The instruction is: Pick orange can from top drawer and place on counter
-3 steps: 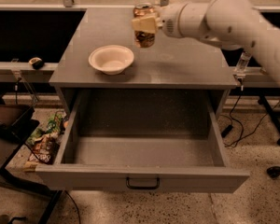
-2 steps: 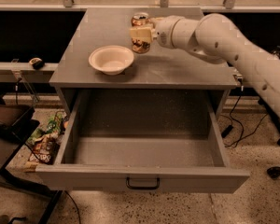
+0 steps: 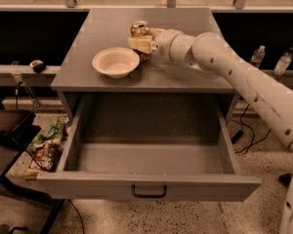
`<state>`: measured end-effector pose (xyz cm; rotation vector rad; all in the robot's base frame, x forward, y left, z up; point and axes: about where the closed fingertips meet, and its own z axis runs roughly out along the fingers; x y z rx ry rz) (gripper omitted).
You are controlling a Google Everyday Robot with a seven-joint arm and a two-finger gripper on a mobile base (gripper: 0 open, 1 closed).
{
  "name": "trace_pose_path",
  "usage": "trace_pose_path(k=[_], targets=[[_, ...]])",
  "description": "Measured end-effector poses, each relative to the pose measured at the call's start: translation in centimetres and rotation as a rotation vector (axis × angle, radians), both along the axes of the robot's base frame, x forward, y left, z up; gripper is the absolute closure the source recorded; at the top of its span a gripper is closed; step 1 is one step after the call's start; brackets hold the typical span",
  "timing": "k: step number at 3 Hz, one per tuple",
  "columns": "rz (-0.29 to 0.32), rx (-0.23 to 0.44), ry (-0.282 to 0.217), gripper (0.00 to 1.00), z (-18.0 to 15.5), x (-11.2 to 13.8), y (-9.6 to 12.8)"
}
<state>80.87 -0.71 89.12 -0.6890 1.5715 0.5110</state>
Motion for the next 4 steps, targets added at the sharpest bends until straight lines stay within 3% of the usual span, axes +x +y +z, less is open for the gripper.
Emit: trace_pose_path(k=[1, 4], targets=[[0.003, -0.004, 0.004, 0.81, 0.21, 0.03, 0.19], [0.003, -0.004, 0.004, 0.11, 0.24, 0.04, 0.20]])
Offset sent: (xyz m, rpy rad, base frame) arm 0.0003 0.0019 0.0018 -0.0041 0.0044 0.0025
